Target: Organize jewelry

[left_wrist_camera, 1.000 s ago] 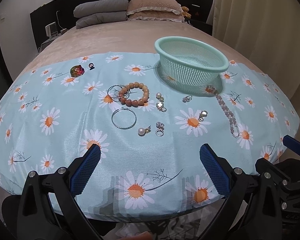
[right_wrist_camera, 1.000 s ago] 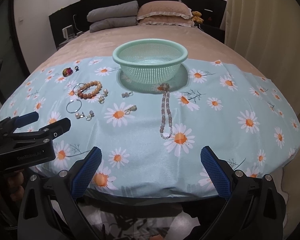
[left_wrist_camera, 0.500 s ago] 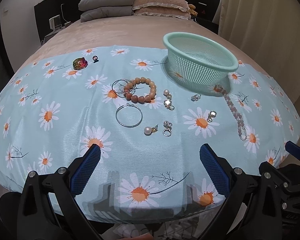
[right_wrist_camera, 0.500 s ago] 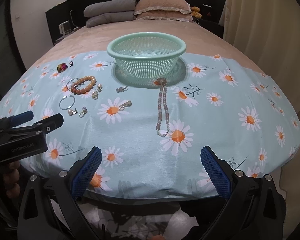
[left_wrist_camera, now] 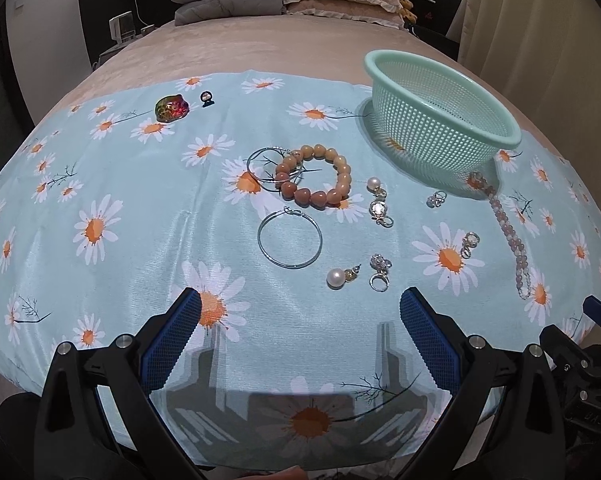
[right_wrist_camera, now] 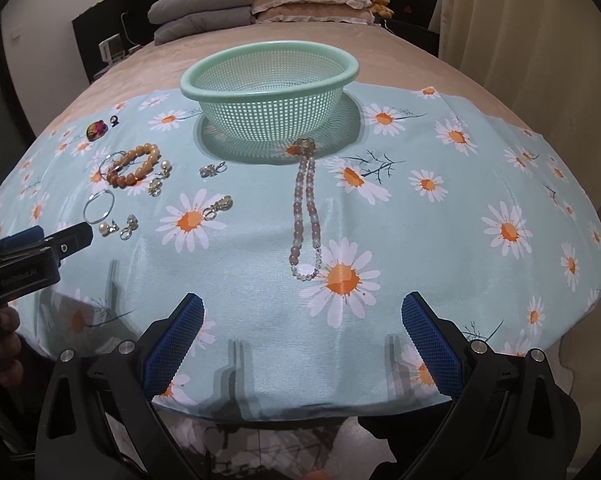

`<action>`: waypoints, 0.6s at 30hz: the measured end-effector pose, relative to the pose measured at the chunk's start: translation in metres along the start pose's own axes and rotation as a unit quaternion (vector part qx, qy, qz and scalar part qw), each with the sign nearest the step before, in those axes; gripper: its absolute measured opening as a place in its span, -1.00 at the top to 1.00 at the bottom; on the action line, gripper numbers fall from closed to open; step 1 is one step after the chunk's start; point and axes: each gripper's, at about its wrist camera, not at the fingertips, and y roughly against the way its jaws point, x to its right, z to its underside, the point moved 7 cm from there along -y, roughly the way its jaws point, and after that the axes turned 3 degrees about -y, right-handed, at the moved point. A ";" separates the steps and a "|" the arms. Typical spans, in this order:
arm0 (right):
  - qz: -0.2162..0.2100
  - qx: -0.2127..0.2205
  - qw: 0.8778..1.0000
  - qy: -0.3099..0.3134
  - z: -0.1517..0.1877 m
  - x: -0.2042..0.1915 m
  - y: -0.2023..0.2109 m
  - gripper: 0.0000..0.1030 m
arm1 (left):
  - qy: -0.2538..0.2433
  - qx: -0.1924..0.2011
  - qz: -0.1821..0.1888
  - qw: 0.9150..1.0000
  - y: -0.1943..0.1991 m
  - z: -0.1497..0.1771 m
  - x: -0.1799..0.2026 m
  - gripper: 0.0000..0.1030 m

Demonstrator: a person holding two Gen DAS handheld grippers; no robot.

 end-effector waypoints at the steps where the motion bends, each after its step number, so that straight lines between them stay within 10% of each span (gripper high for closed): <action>1: 0.001 -0.001 1.000 0.000 -0.002 0.000 -0.003 -0.85 | 0.002 -0.001 -0.001 1.000 -0.003 -0.001 -0.002 -0.89; 18: 0.005 -0.034 0.999 -0.014 -0.026 0.011 -0.074 -0.87 | -0.039 -0.035 -0.035 0.998 -0.059 -0.015 -0.009 -0.91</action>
